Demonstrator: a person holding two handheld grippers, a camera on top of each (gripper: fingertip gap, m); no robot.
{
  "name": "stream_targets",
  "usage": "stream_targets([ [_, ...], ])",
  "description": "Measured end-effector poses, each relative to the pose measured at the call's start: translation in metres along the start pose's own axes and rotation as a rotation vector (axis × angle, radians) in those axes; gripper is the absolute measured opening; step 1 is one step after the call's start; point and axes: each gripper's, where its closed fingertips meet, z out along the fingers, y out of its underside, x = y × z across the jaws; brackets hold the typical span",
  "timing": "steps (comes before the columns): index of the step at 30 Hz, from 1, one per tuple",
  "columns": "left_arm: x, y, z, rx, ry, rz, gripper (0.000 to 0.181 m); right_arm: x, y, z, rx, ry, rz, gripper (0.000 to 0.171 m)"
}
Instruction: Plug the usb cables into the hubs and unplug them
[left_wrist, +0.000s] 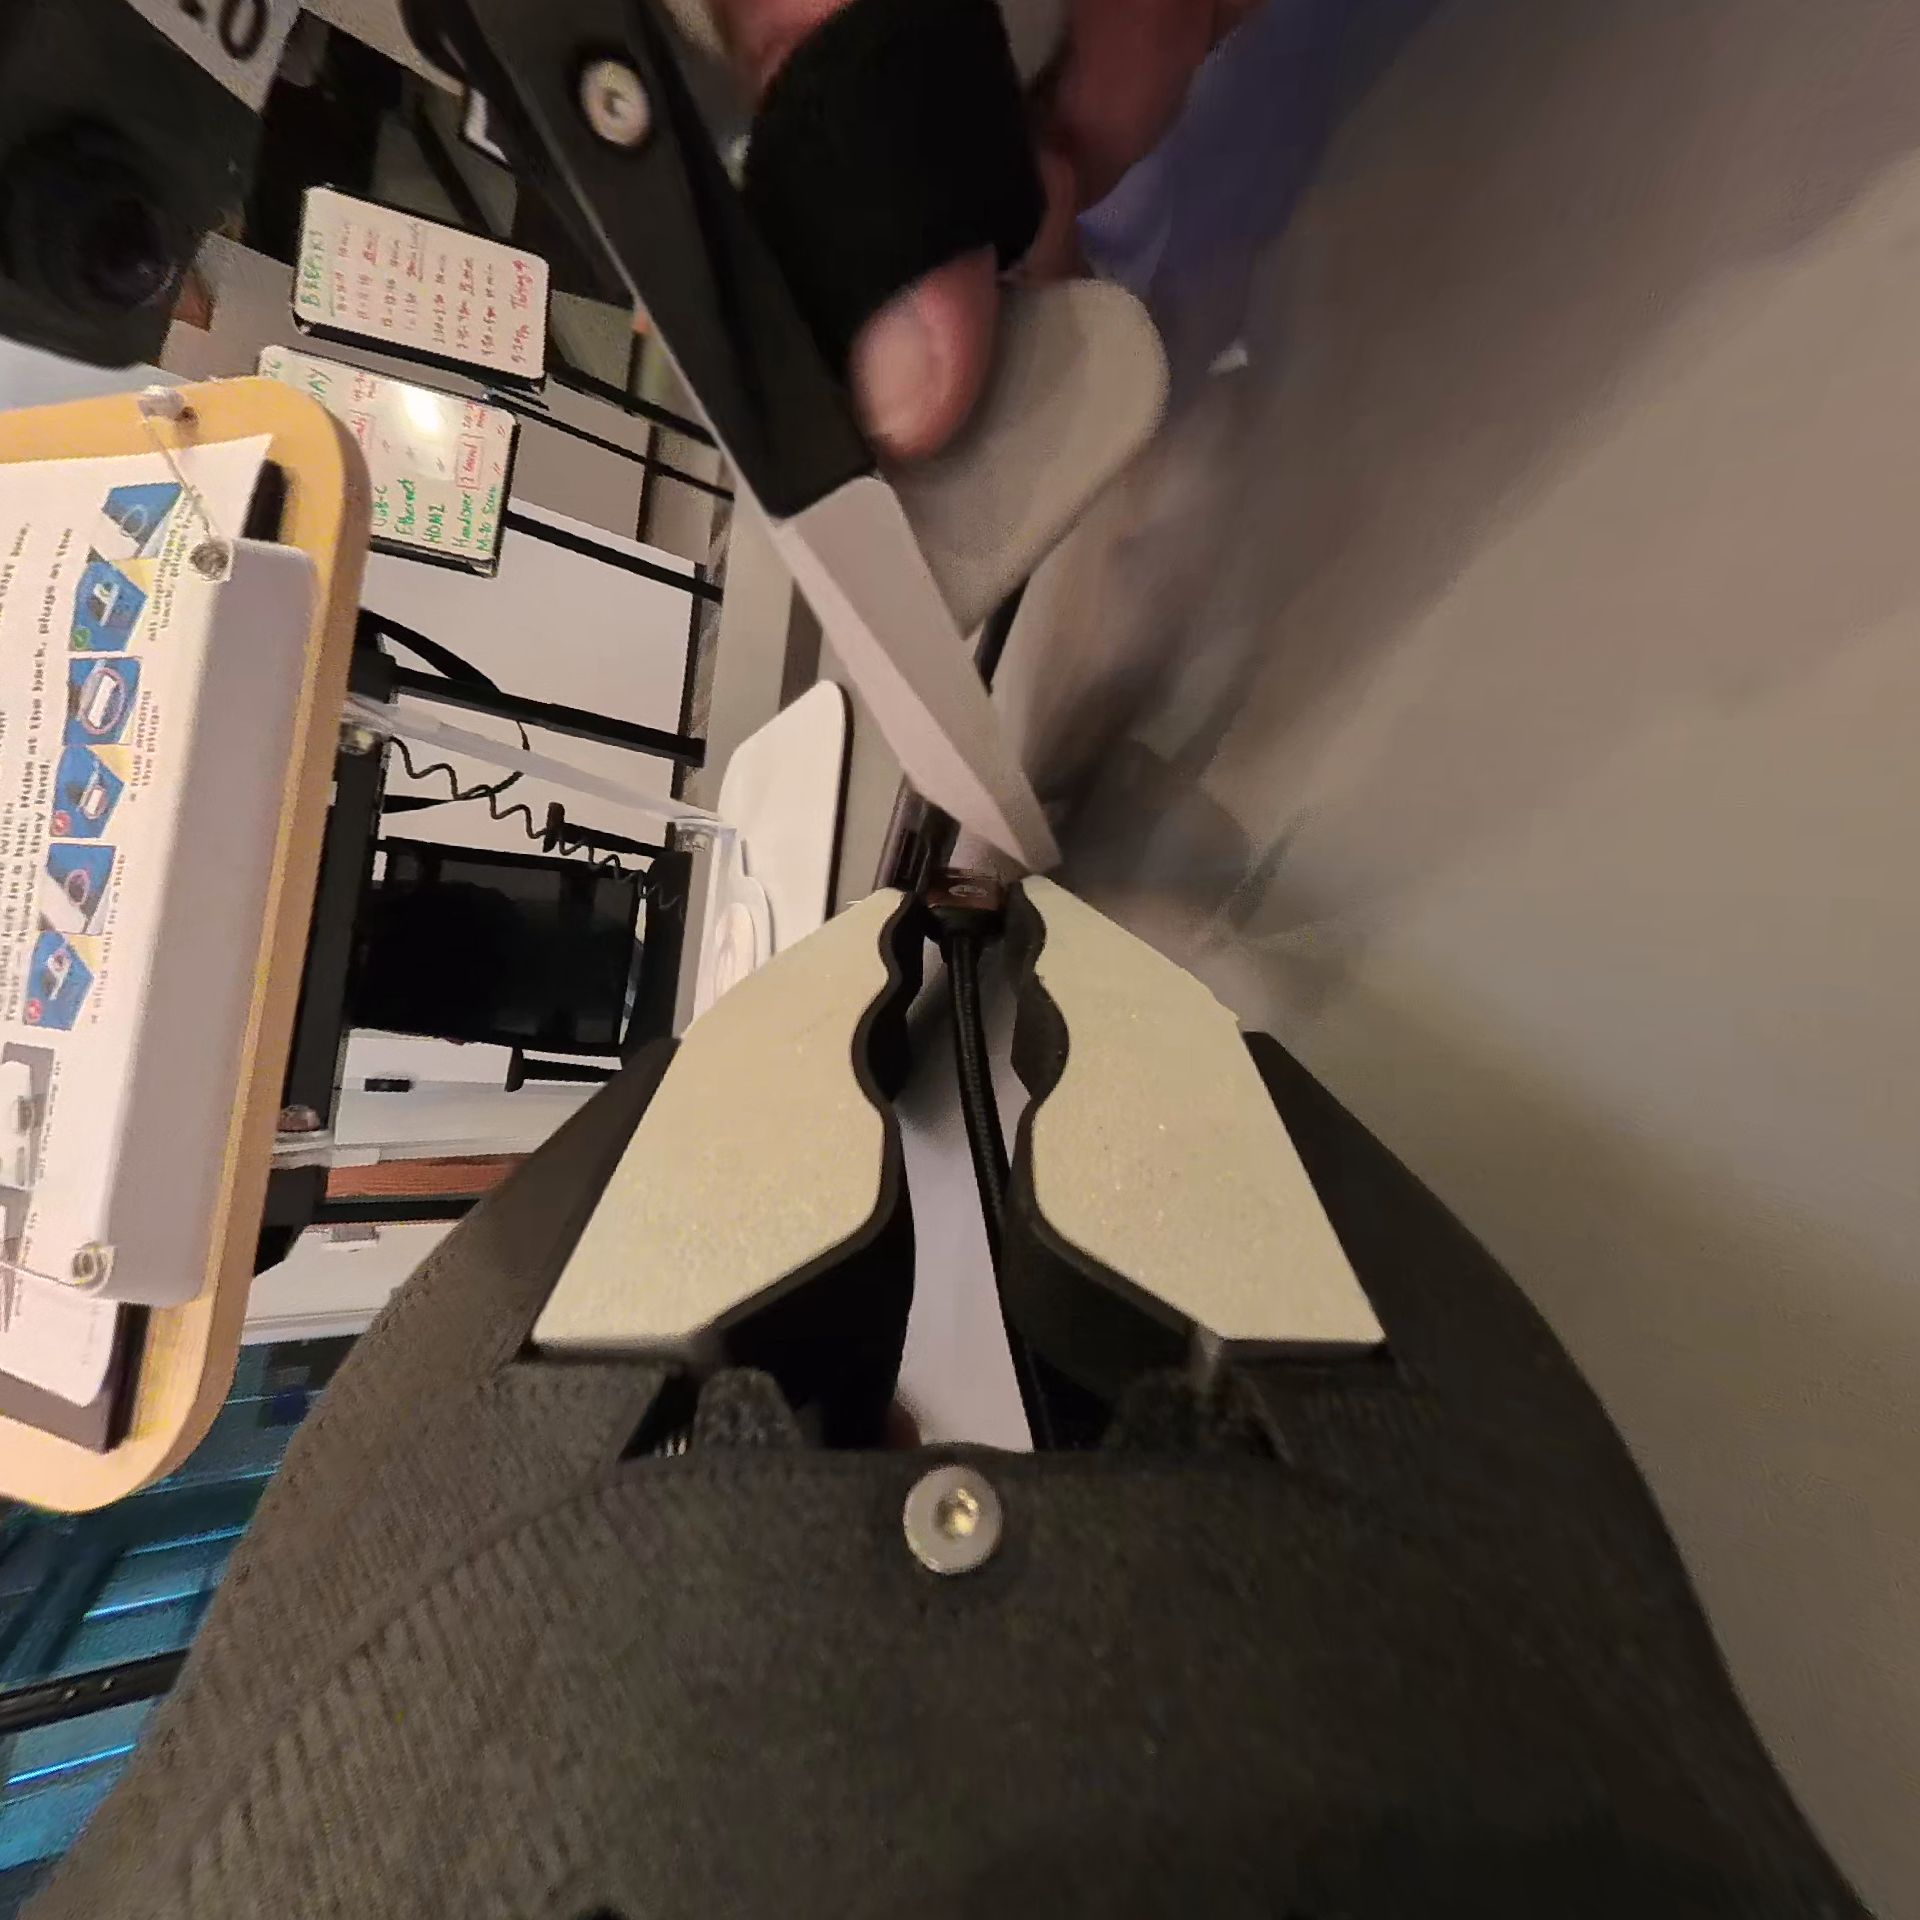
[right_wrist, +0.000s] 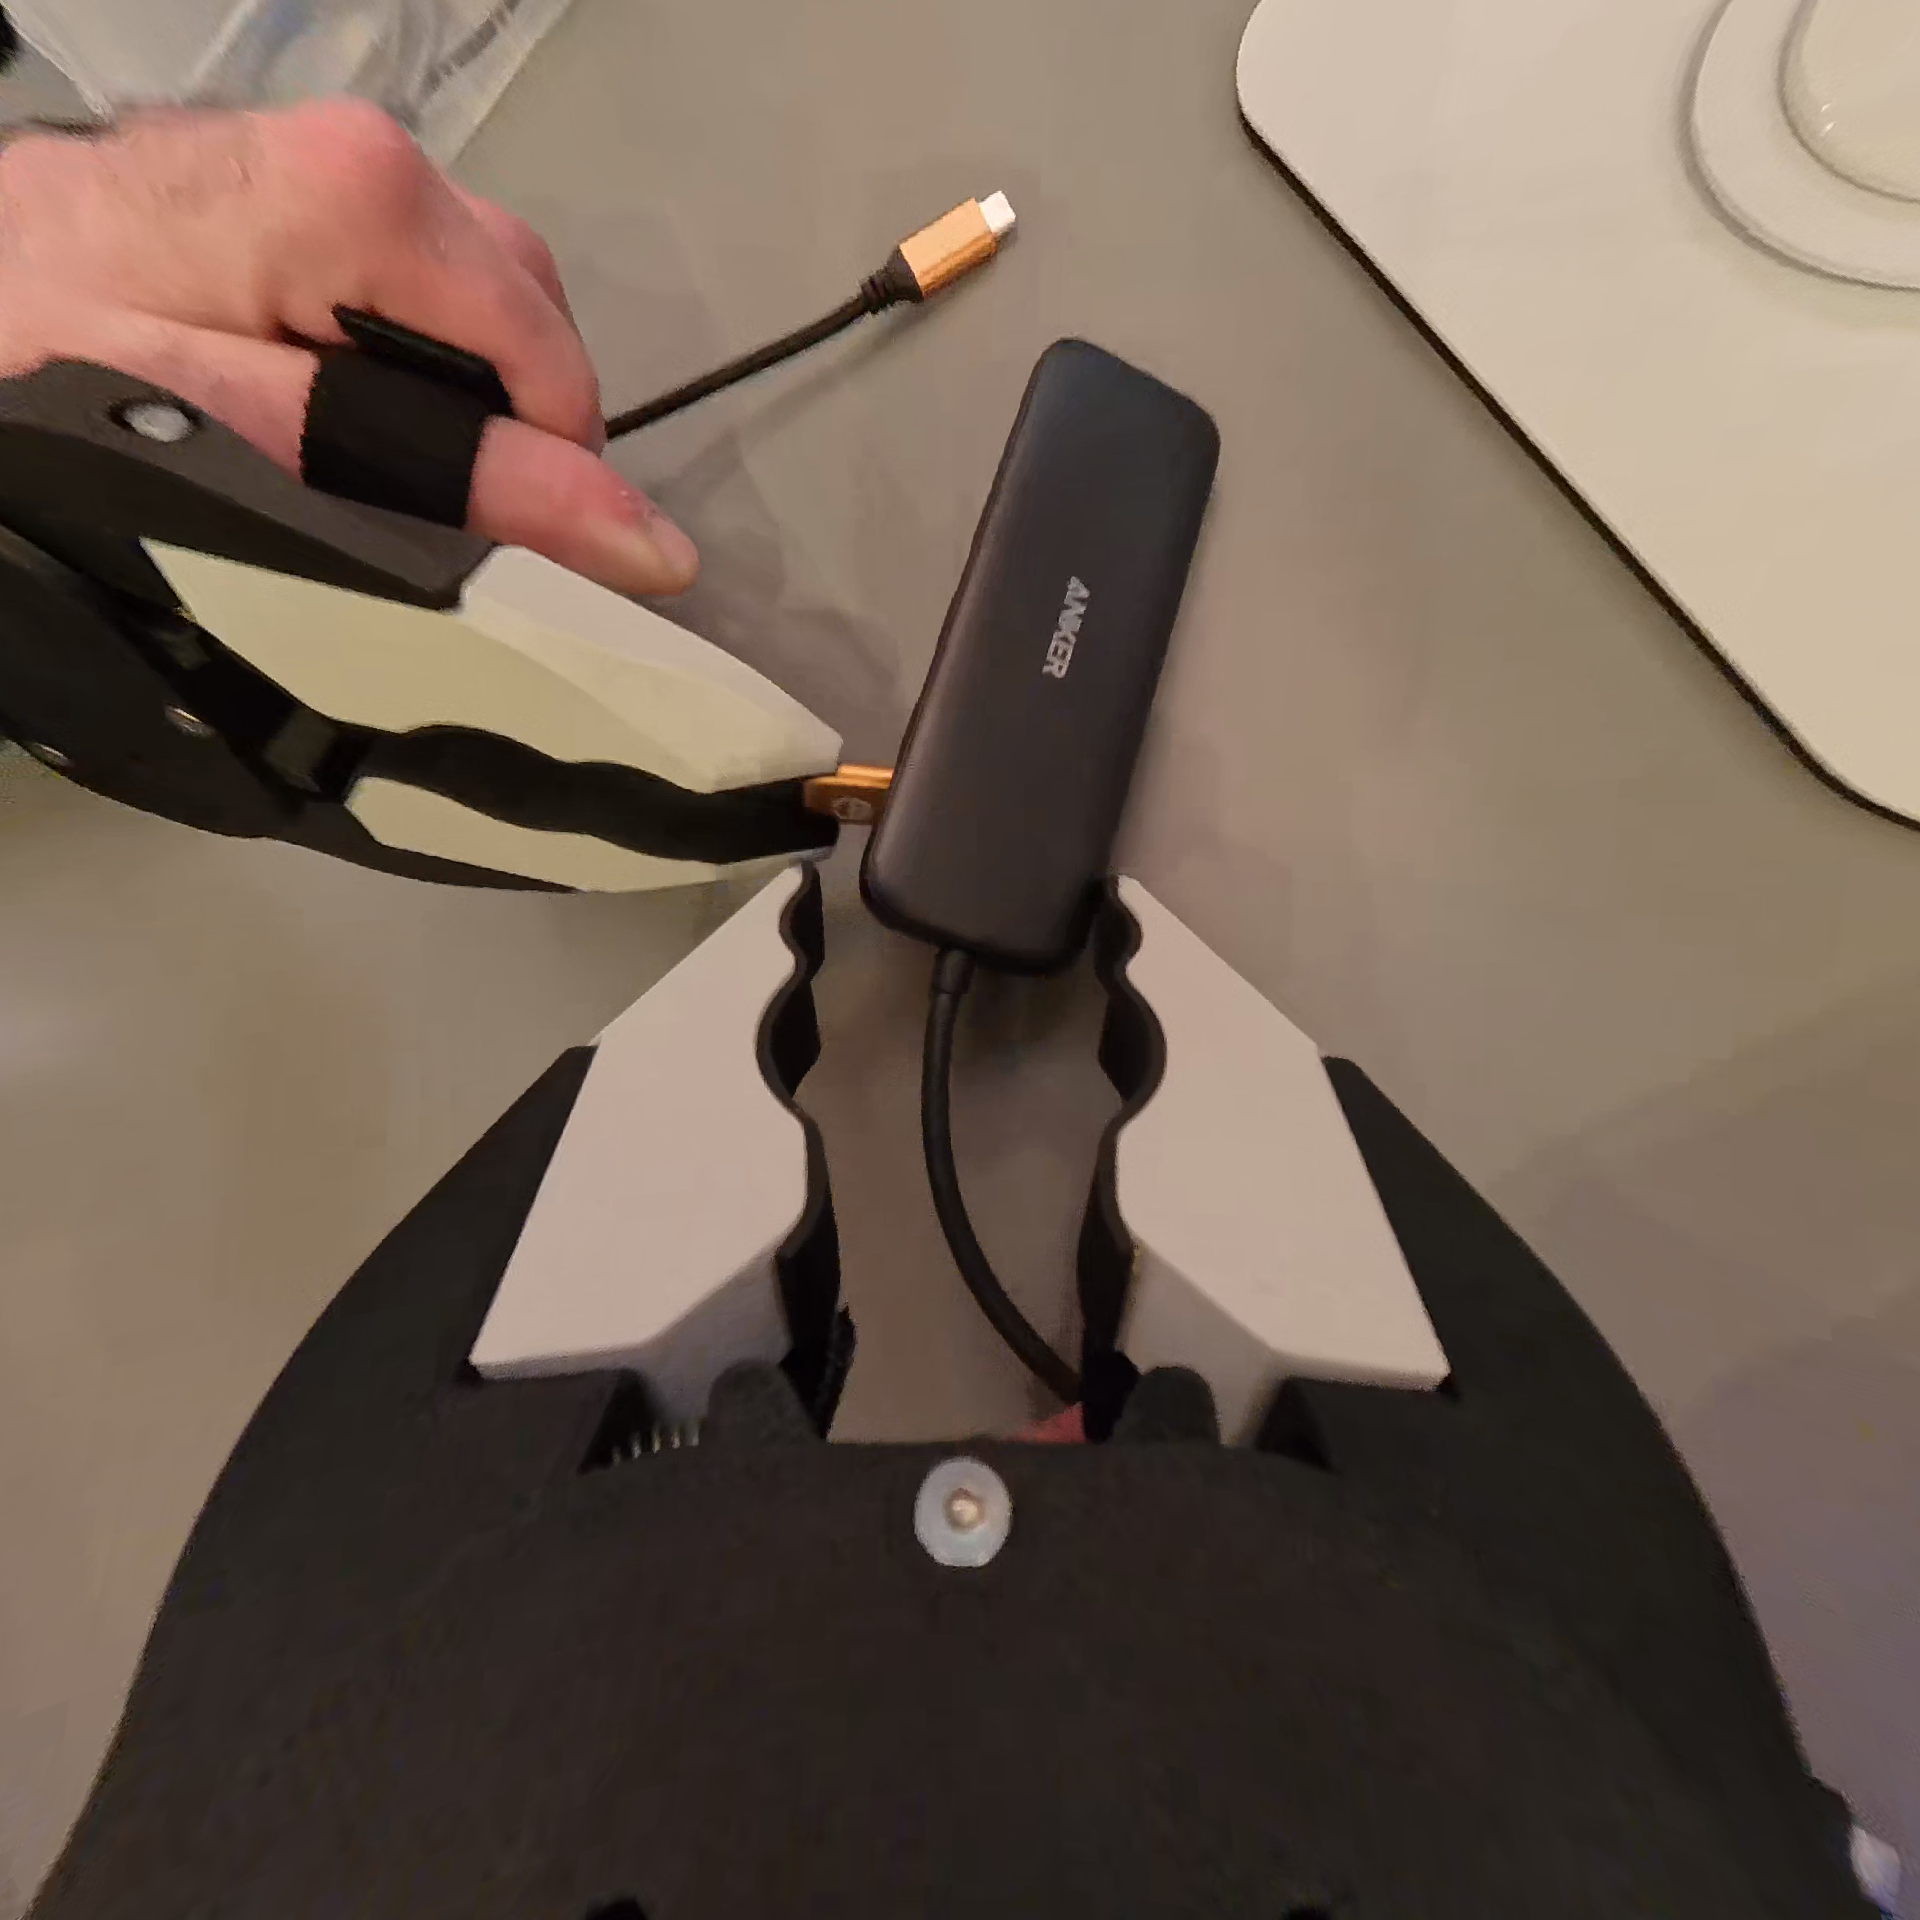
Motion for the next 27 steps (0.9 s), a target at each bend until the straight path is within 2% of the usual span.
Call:
stream_targets([
  [7,-0.005,-0.005,0.001,0.006,-0.018,0.007,0.015,0.009,0.006,0.002,-0.081,0.147,-0.153,0.042],
  [12,-0.007,-0.004,0.001,0.009,-0.021,0.003,0.015,0.015,0.005,0.002,-0.125,0.255,-0.278,0.045],
  [18,-0.009,-0.002,0.002,0.007,-0.029,0.003,0.015,0.015,-0.003,-0.003,-0.046,0.205,-0.179,0.027],
  [22,-0.012,-0.001,0.002,0.008,-0.034,-0.008,0.015,0.014,-0.004,-0.004,-0.015,0.16,-0.117,0.026],
  [27,-0.016,0.001,0.002,0.006,-0.044,-0.012,0.015,0.017,-0.005,-0.007,-0.025,0.202,-0.154,0.024],
])
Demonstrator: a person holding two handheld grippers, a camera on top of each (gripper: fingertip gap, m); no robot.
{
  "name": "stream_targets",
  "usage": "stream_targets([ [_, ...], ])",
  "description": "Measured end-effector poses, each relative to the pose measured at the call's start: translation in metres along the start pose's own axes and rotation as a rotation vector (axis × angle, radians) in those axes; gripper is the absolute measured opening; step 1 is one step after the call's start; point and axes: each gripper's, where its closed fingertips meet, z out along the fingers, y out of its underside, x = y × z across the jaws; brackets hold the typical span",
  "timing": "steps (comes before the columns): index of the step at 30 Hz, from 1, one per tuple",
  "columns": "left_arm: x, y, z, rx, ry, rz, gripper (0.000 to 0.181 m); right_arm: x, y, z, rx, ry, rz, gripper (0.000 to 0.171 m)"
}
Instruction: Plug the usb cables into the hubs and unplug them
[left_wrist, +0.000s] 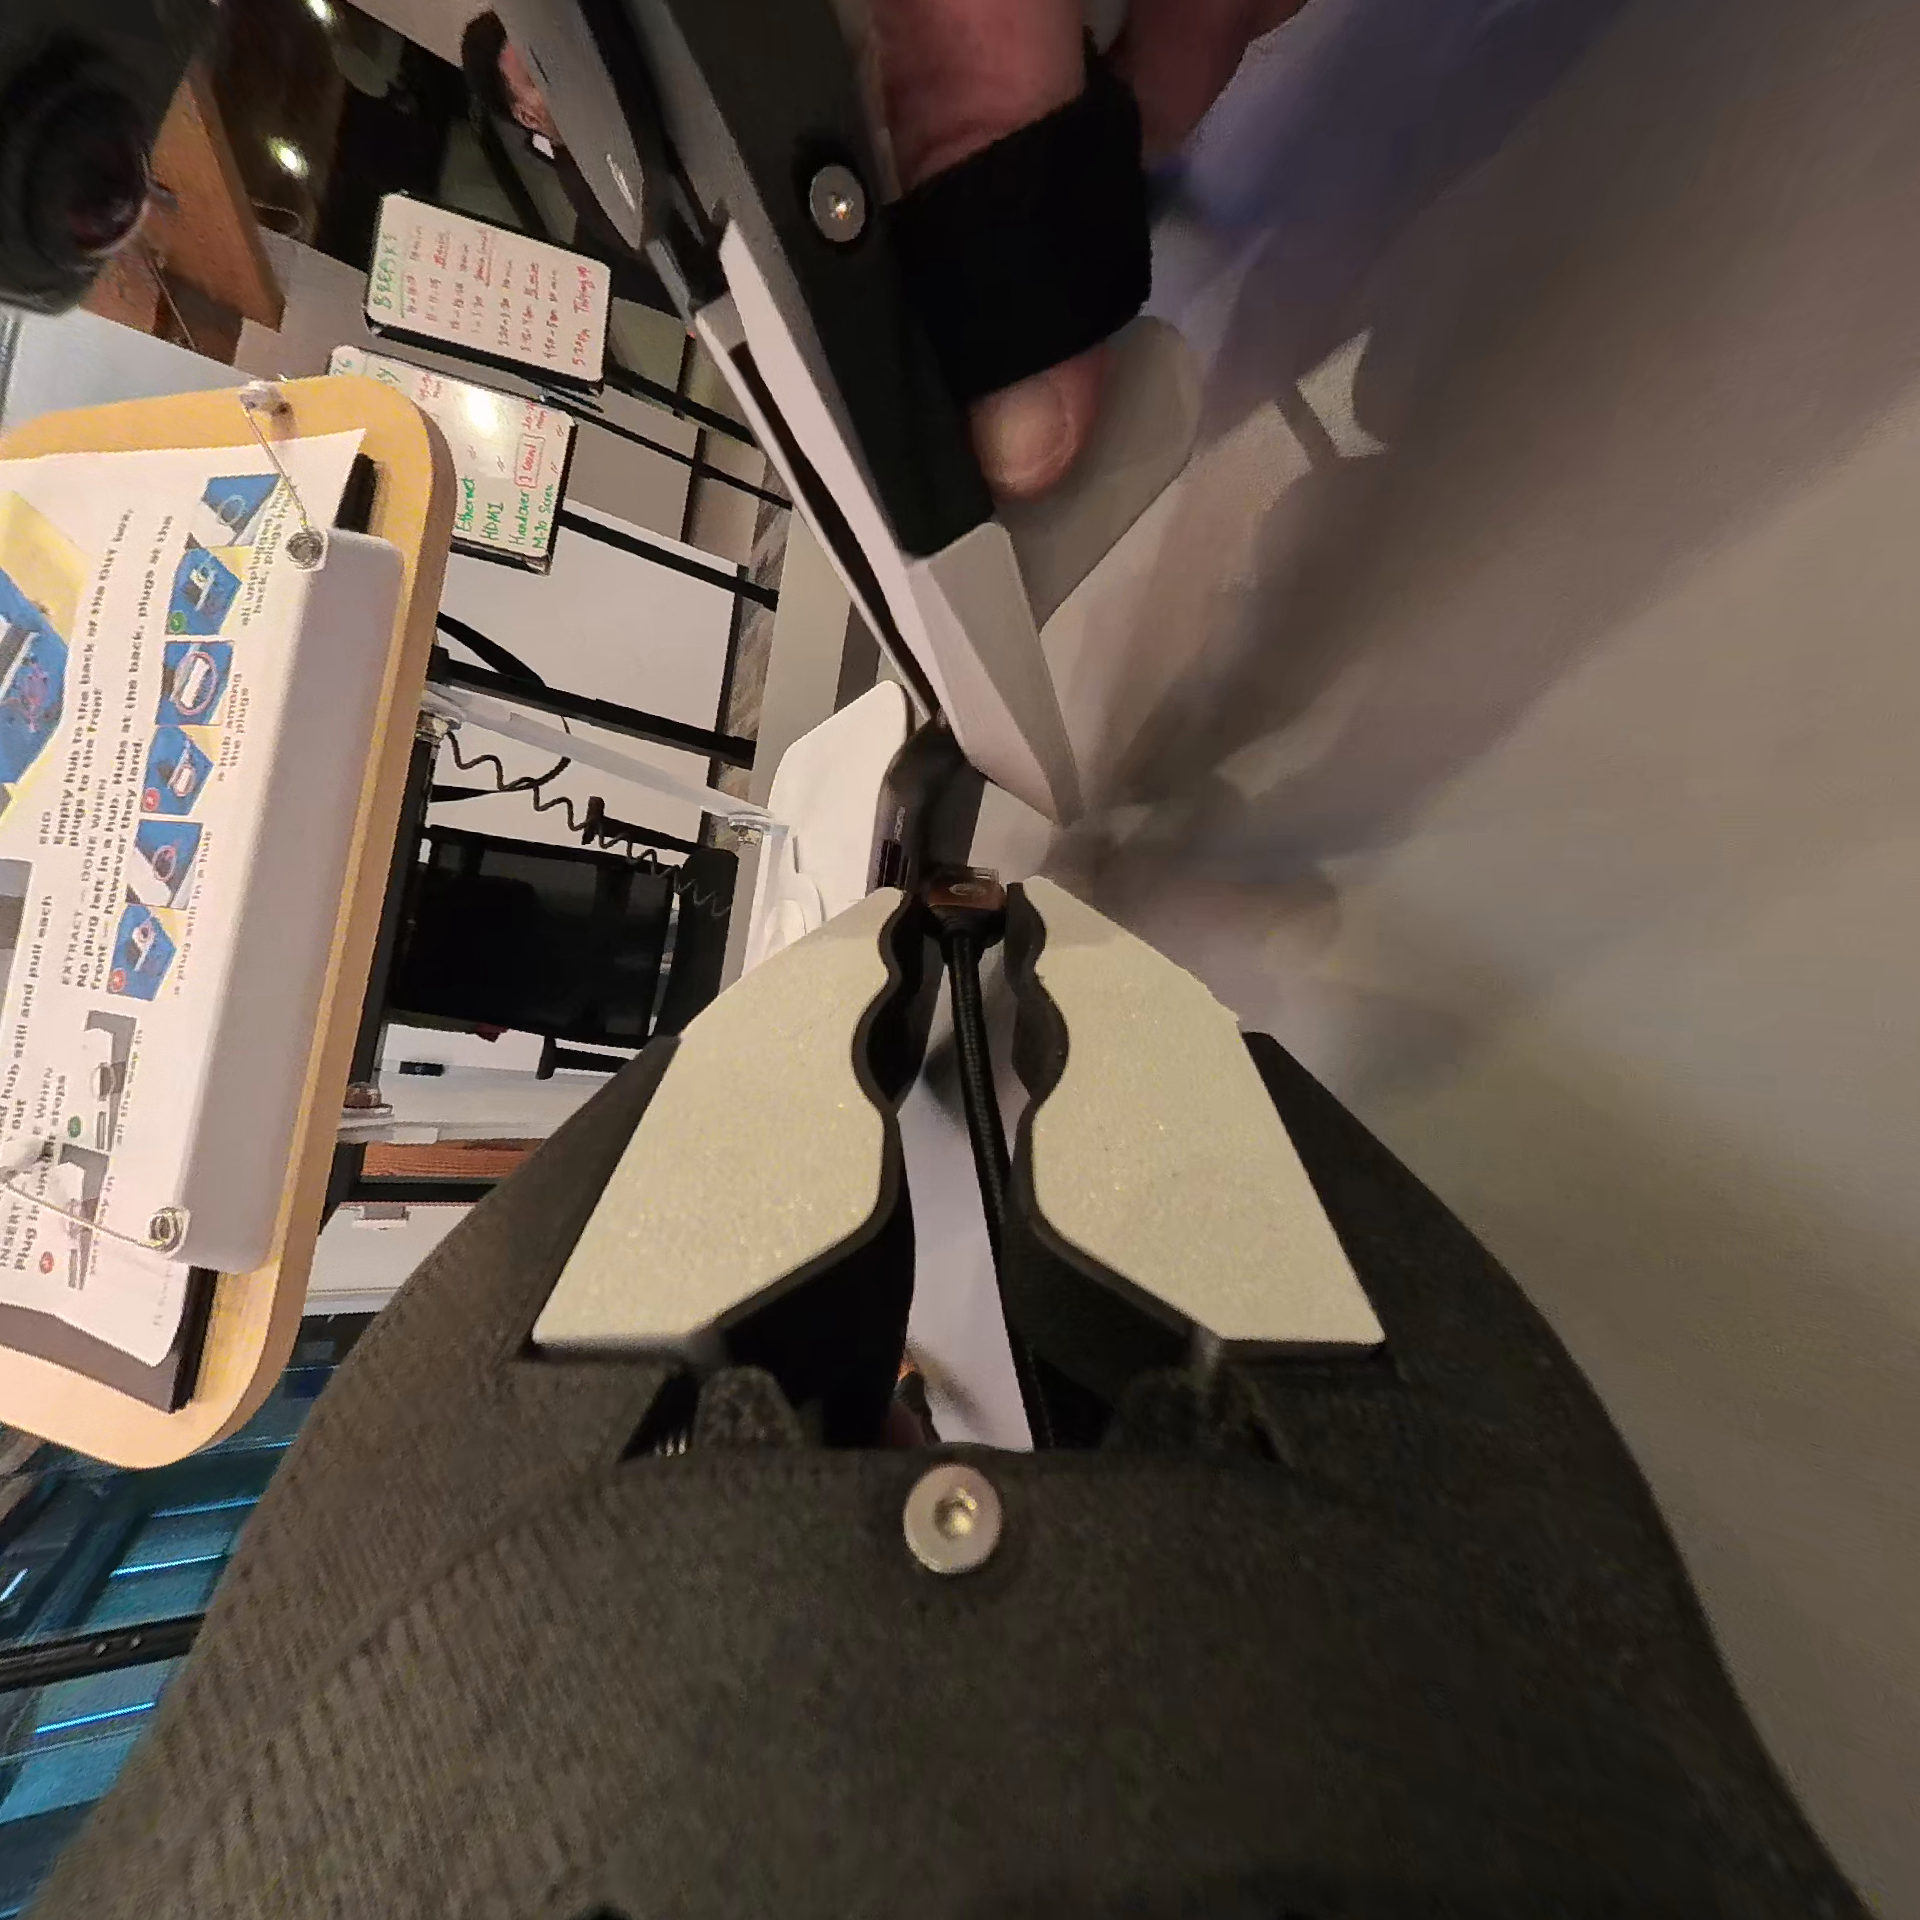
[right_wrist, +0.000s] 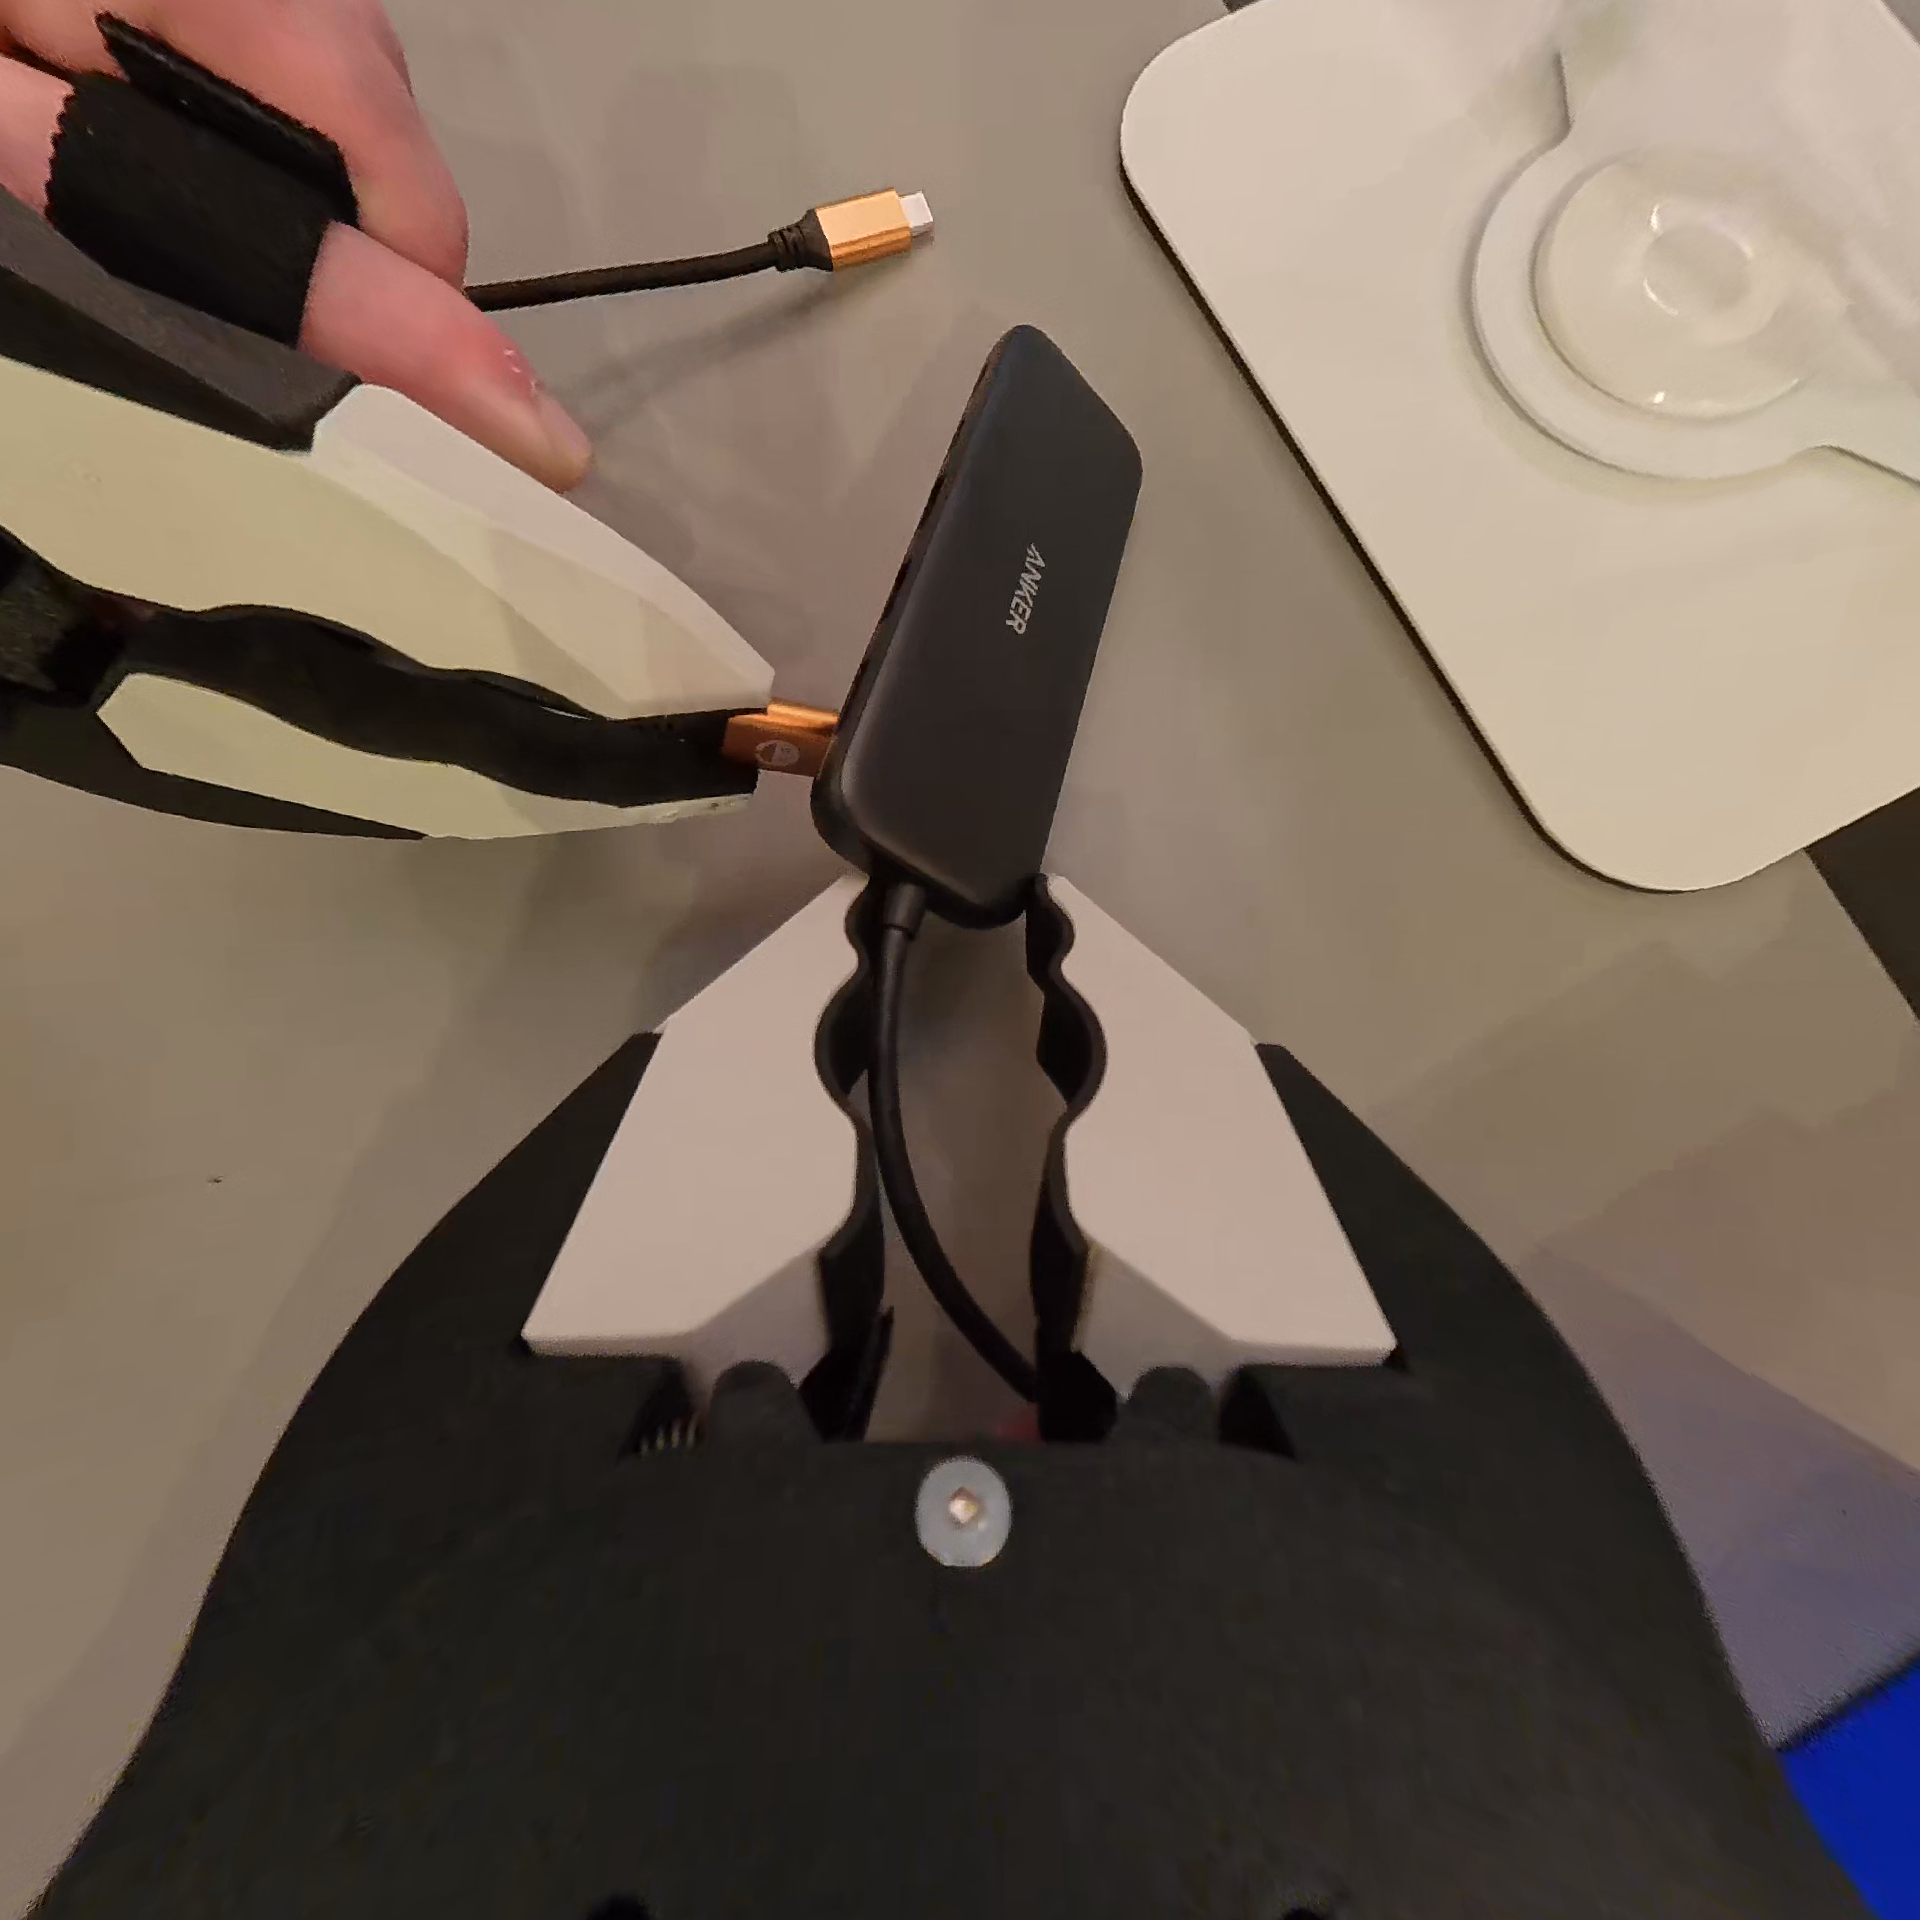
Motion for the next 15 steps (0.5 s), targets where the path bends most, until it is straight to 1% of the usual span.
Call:
stream_targets([
  [10,-0.016,0.0,-0.012,0.036,-0.015,-0.041,0.015,0.005,-0.007,-0.011,0.033,0.024,-0.05,0.021],
  [15,-0.038,0.006,-0.024,0.059,-0.05,-0.108,0.015,0.007,-0.014,-0.016,0.069,0.039,-0.06,0.02],
])
